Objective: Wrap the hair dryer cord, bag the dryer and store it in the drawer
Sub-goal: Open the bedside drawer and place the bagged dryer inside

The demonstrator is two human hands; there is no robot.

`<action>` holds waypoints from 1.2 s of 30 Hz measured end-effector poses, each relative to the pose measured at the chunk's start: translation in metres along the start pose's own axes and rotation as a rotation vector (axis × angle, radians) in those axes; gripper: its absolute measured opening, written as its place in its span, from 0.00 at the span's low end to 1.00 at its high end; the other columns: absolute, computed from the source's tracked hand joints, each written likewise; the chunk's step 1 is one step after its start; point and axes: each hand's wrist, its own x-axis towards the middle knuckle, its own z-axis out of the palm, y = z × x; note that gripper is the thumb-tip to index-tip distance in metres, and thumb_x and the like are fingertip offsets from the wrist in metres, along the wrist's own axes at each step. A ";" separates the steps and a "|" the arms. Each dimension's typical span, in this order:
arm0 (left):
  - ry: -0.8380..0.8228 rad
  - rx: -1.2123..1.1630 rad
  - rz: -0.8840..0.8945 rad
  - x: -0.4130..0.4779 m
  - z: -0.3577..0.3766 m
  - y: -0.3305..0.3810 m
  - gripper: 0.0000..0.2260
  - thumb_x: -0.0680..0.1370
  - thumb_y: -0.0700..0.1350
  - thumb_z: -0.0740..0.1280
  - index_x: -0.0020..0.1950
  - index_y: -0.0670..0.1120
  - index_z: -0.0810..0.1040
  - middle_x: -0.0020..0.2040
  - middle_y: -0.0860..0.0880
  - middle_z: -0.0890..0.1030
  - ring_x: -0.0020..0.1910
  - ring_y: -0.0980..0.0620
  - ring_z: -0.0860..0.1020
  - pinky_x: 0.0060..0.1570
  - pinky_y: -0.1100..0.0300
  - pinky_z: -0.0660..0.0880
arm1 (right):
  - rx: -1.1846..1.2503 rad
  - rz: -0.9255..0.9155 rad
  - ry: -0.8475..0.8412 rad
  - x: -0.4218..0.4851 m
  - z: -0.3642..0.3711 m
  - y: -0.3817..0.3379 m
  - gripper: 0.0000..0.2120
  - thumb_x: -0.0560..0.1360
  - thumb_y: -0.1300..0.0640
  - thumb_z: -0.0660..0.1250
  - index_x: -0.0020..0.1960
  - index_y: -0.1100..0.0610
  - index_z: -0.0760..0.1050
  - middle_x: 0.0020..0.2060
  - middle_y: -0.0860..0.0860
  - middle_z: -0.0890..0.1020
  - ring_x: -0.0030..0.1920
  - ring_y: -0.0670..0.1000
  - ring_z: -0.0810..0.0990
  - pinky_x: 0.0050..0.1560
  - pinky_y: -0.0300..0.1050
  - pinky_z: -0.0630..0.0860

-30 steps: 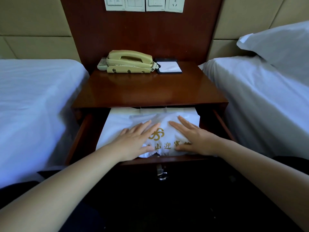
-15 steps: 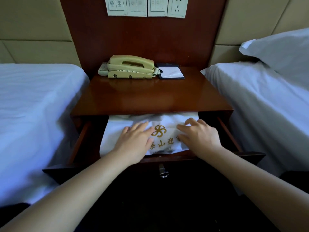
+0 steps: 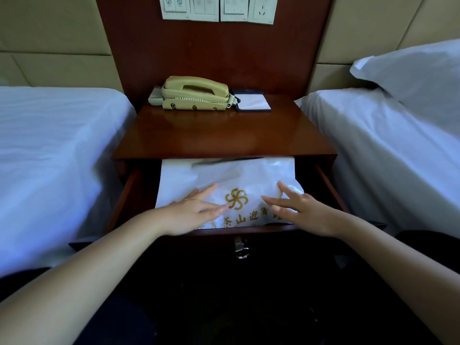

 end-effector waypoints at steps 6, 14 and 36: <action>0.346 0.036 -0.098 -0.035 0.018 0.007 0.26 0.77 0.64 0.53 0.55 0.48 0.81 0.74 0.51 0.67 0.72 0.49 0.66 0.69 0.55 0.62 | 0.001 -0.093 0.160 -0.019 0.008 0.002 0.23 0.70 0.34 0.59 0.64 0.34 0.70 0.76 0.43 0.55 0.76 0.49 0.54 0.73 0.50 0.59; 0.238 0.521 0.114 -0.049 0.026 0.017 0.47 0.61 0.76 0.42 0.73 0.55 0.64 0.74 0.56 0.65 0.75 0.56 0.59 0.69 0.60 0.55 | -0.220 -0.238 0.095 -0.031 0.011 -0.004 0.41 0.61 0.29 0.60 0.72 0.40 0.60 0.68 0.32 0.57 0.73 0.45 0.55 0.72 0.46 0.60; 0.626 0.740 0.013 0.065 -0.039 -0.018 0.44 0.68 0.73 0.51 0.70 0.41 0.69 0.68 0.45 0.74 0.69 0.47 0.70 0.68 0.45 0.50 | -0.454 -0.127 0.405 0.098 -0.034 0.010 0.62 0.52 0.16 0.37 0.77 0.50 0.43 0.77 0.50 0.48 0.77 0.50 0.43 0.75 0.50 0.41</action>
